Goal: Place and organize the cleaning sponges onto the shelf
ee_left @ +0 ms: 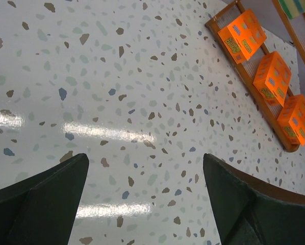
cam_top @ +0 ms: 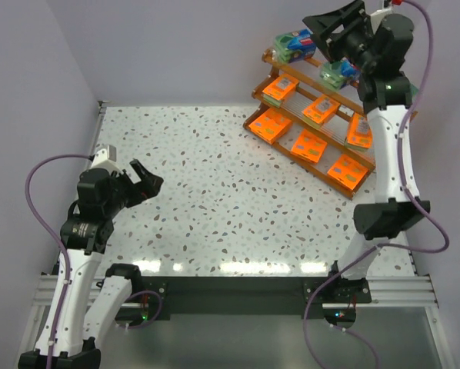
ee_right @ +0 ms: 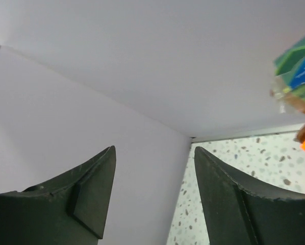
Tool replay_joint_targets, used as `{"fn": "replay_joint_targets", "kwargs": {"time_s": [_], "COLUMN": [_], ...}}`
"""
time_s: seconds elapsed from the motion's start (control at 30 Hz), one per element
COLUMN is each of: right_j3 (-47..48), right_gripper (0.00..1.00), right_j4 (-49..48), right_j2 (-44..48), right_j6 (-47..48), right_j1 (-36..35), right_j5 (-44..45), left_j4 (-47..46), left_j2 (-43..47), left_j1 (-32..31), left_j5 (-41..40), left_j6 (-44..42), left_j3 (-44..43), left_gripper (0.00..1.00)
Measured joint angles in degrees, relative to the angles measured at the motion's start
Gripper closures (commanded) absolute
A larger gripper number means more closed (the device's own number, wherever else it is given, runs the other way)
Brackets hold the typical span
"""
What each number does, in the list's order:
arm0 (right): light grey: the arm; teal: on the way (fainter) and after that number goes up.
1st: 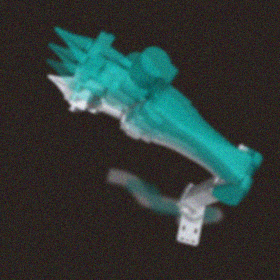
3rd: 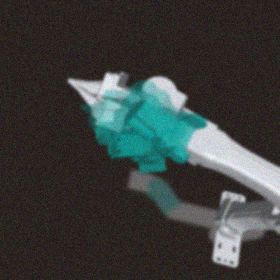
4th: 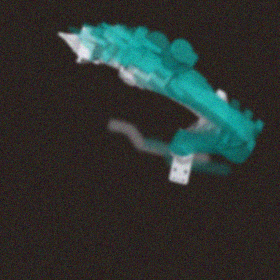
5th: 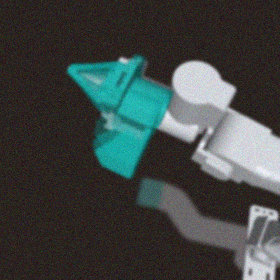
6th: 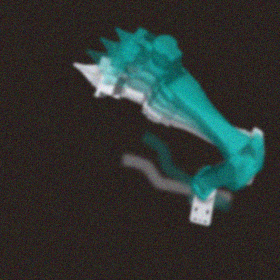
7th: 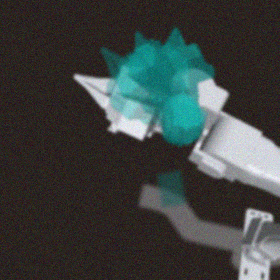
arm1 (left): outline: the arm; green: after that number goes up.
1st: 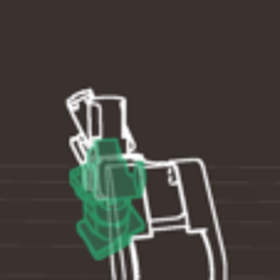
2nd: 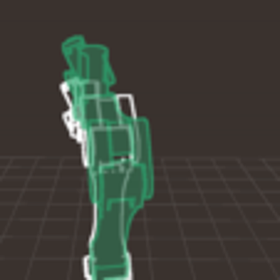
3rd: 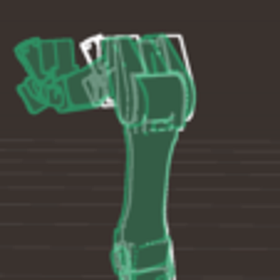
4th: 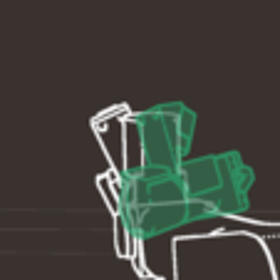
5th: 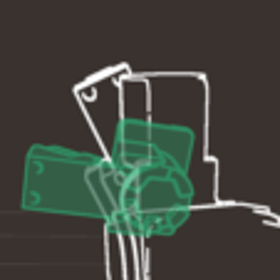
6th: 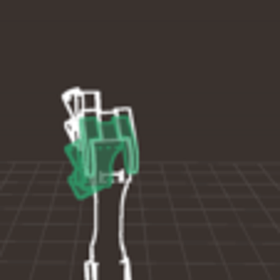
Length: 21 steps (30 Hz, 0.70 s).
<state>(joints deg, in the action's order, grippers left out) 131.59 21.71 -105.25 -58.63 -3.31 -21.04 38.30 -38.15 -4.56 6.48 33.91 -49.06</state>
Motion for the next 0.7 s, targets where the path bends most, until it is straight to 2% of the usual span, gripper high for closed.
{"fn": "replay_joint_targets", "kwargs": {"time_s": [0.13, 0.3, 0.43, 0.7], "right_j3": [-14.5, -43.9, -61.8, -78.2], "right_gripper": [0.24, 0.22, 0.20, 0.19], "right_j4": [-4.6, -9.6, -7.2, 3.5], "right_j2": [14.3, 33.5, 43.6, 58.5], "right_j6": [1.1, 4.9, 8.4, 16.8], "right_j1": [-0.5, -3.1, -3.7, -3.7], "right_j5": [-5.3, -8.9, -9.3, -4.0], "left_j4": [-1.0, -3.7, -6.2, -9.0], "left_j2": [0.2, 0.0, -0.7, -2.6], "left_j1": [0.0, 0.0, 0.0, 0.0], "left_j5": [2.6, 7.3, 10.9, 15.3], "left_j6": [0.0, 0.0, 0.0, 0.0], "left_j3": [-0.1, -0.2, -0.3, -2.3], "left_gripper": [0.00, 0.00, 0.00, 0.00]}}
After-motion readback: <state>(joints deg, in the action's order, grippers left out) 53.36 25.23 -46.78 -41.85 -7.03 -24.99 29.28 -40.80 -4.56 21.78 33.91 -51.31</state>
